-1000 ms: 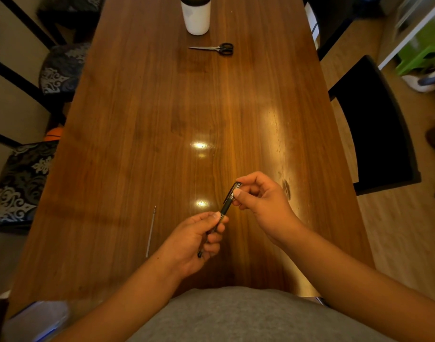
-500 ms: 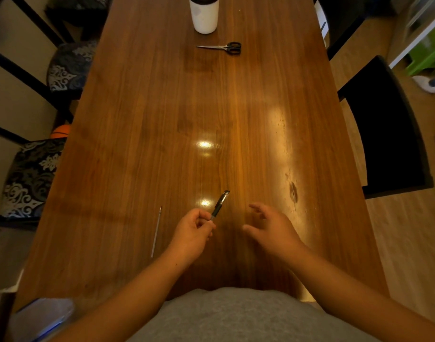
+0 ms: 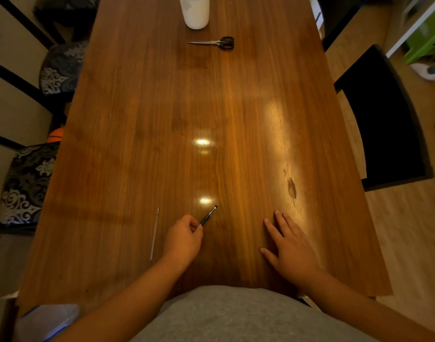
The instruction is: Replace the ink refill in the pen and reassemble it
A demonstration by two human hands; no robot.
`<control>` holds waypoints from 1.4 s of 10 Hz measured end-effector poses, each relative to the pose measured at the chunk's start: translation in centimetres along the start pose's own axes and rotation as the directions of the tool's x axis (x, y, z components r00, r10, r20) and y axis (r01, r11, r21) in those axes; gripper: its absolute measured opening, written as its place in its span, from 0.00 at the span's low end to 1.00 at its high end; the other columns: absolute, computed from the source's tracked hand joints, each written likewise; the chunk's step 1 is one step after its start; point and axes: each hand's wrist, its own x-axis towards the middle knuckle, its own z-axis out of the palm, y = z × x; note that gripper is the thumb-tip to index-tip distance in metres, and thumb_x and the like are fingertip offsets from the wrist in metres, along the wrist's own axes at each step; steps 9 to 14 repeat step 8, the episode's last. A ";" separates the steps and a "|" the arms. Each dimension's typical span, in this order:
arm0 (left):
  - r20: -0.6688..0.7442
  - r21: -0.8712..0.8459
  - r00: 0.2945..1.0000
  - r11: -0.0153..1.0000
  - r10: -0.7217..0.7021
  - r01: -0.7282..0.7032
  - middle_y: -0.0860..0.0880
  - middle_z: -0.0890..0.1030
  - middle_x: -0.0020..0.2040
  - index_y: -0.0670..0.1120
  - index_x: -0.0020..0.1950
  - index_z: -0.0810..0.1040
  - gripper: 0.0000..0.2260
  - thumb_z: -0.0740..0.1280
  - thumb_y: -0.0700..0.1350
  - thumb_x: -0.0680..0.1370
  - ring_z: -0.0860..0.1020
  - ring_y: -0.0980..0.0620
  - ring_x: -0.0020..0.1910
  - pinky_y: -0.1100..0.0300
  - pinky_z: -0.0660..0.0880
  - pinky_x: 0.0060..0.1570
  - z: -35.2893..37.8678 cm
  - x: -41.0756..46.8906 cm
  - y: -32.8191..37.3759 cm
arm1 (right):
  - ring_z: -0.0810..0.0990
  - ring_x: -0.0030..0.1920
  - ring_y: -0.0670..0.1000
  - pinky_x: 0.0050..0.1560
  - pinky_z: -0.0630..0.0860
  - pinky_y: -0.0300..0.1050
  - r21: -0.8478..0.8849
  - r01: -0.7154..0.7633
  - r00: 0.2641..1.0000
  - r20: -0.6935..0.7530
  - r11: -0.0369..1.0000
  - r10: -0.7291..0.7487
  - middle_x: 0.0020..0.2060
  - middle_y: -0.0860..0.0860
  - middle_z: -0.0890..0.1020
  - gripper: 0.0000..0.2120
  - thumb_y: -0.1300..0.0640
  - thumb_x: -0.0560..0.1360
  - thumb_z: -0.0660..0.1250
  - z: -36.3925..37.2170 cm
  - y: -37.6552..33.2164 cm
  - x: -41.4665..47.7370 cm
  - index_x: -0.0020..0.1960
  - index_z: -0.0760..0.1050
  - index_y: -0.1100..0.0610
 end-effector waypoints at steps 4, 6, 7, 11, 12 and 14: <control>-0.019 0.175 0.995 0.980 0.096 -0.091 0.51 0.77 0.42 0.50 0.44 0.76 0.03 0.69 0.46 0.76 0.76 0.55 0.37 0.60 0.73 0.33 0.7 0.9 -0.3 | 0.41 0.77 0.51 0.74 0.46 0.51 -0.029 0.001 1.000 -0.024 1.000 -0.002 0.79 0.50 0.46 0.37 0.32 0.74 0.53 0.4 0.2 -0.1 0.78 0.47 0.44; -0.010 0.187 0.996 0.979 0.085 -0.082 0.51 0.78 0.40 0.51 0.43 0.75 0.04 0.69 0.48 0.75 0.77 0.54 0.36 0.56 0.76 0.33 0.6 0.7 -0.3 | 0.44 0.78 0.53 0.74 0.46 0.51 -0.030 -0.001 1.000 -0.020 1.000 0.001 0.79 0.51 0.48 0.37 0.33 0.74 0.55 0.5 0.1 0.1 0.78 0.49 0.45; -0.012 0.177 0.997 0.982 0.075 -0.072 0.51 0.78 0.39 0.50 0.43 0.75 0.06 0.68 0.51 0.76 0.77 0.53 0.36 0.58 0.74 0.32 0.3 0.3 -0.4 | 0.46 0.78 0.54 0.74 0.47 0.52 -0.032 -0.014 1.000 -0.009 0.999 0.013 0.79 0.51 0.49 0.37 0.33 0.74 0.55 0.5 0.3 0.0 0.78 0.50 0.45; 0.027 0.127 0.999 0.991 0.040 -0.043 0.51 0.79 0.38 0.52 0.44 0.75 0.05 0.67 0.52 0.77 0.78 0.53 0.36 0.58 0.75 0.33 -0.2 -0.8 -1.9 | 0.49 0.78 0.54 0.75 0.54 0.53 0.054 -0.055 0.998 0.033 0.997 0.053 0.79 0.51 0.52 0.36 0.35 0.74 0.59 -0.6 -0.4 0.5 0.77 0.53 0.45; 0.027 0.127 0.999 0.991 0.040 -0.043 0.51 0.79 0.38 0.52 0.44 0.75 0.05 0.67 0.52 0.77 0.78 0.53 0.36 0.58 0.75 0.33 -0.2 -0.8 -1.9 | 0.49 0.78 0.54 0.75 0.54 0.53 0.054 -0.055 0.998 0.033 0.997 0.053 0.79 0.51 0.52 0.36 0.35 0.74 0.59 -0.6 -0.4 0.5 0.77 0.53 0.45; 0.027 0.127 0.999 0.991 0.040 -0.043 0.51 0.79 0.38 0.52 0.44 0.75 0.05 0.67 0.52 0.77 0.78 0.53 0.36 0.58 0.75 0.33 -0.2 -0.8 -1.9 | 0.49 0.78 0.54 0.75 0.54 0.53 0.054 -0.055 0.998 0.033 0.997 0.053 0.79 0.51 0.52 0.36 0.35 0.74 0.59 -0.6 -0.4 0.5 0.77 0.53 0.45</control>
